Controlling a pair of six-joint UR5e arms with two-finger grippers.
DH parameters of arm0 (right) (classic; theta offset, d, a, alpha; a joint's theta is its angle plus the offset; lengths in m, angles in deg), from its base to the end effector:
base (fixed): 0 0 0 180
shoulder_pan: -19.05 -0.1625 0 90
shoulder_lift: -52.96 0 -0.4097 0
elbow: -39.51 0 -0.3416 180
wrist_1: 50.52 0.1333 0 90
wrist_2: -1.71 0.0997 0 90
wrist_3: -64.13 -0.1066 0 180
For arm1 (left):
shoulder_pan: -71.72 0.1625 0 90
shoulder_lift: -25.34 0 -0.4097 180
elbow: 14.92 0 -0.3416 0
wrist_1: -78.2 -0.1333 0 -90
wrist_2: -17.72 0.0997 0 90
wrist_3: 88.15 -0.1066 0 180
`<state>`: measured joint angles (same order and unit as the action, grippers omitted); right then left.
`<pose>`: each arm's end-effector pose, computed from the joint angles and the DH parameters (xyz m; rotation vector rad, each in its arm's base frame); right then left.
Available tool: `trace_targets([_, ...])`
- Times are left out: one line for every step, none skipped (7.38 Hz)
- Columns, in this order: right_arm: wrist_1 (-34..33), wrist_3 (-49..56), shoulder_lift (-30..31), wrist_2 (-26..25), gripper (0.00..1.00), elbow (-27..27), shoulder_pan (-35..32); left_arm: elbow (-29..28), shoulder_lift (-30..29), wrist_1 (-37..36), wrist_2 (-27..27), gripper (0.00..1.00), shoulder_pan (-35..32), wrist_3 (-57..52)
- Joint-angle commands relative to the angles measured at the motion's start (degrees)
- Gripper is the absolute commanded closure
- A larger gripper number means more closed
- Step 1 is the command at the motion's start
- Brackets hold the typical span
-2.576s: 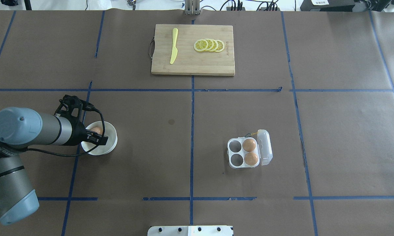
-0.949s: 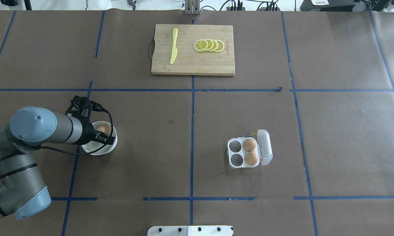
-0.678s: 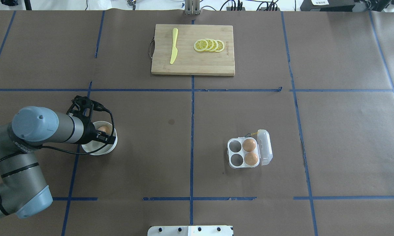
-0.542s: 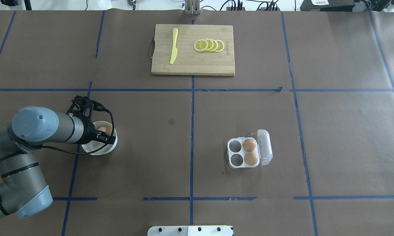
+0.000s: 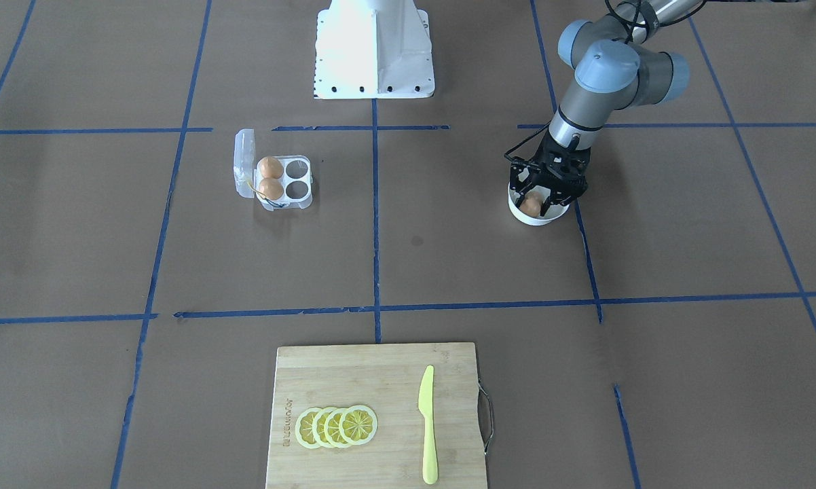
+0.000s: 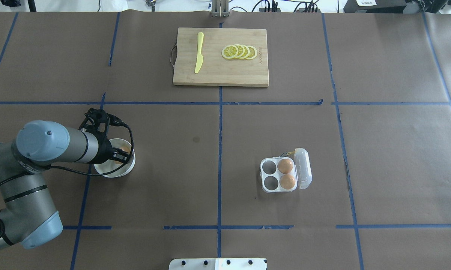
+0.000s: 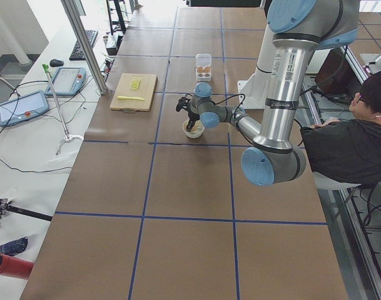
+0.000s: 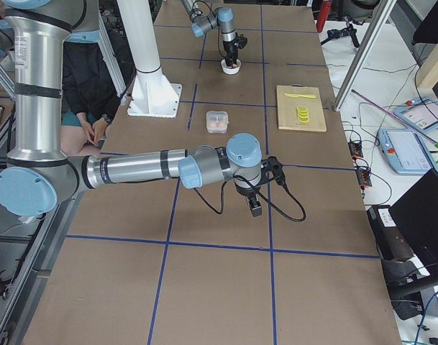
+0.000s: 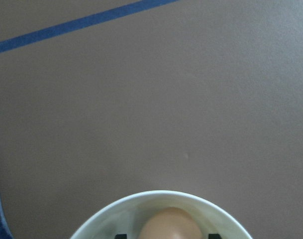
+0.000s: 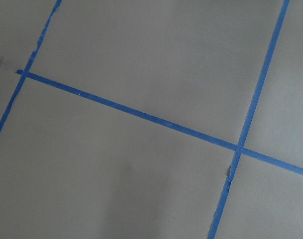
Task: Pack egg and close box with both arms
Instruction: 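Close the left gripper around the brown egg inside the bowl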
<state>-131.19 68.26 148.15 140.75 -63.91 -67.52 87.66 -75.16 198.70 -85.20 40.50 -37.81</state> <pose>0.0277 -0.4196 0.5582 0.2933 -0.8491 -0.2541 0.3980 -0.3692 0.4129 0.3706 0.8815 0.2414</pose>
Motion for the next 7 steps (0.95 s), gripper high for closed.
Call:
trace_targets([-0.01,0.0,0.0,-0.09,0.0,-0.03,0.0,0.95,0.39,0.0,-0.09,0.9,-0.42,-0.16])
trace_targets([-0.01,0.0,0.0,0.0,0.0,0.06,0.0,2.87,0.91,-0.09,-0.09,1.0,-0.95,-2.42])
trace_targets([-0.01,0.0,0.0,0.0,0.0,-0.03,0.0,5.33,2.92,-0.09,-0.09,1.0,-1.82,-4.44])
trace_targets([-0.01,0.0,0.0,0.0,0.0,-0.03,0.0,8.05,3.9,-0.09,-0.09,1.0,-2.0,-4.64])
trace_targets([-0.01,0.0,0.0,0.0,0.0,-0.03,0.0,9.99,4.08,0.0,-0.09,1.0,-2.7,-4.9])
trace_targets([-0.01,0.0,0.0,0.0,0.0,-0.03,0.0,11.23,3.39,0.52,0.0,1.0,-3.32,-10.38])
trace_targets([-0.01,0.0,0.0,0.0,0.0,-0.03,0.0,10.72,1.73,3.49,1.22,1.0,-3.24,-11.48])
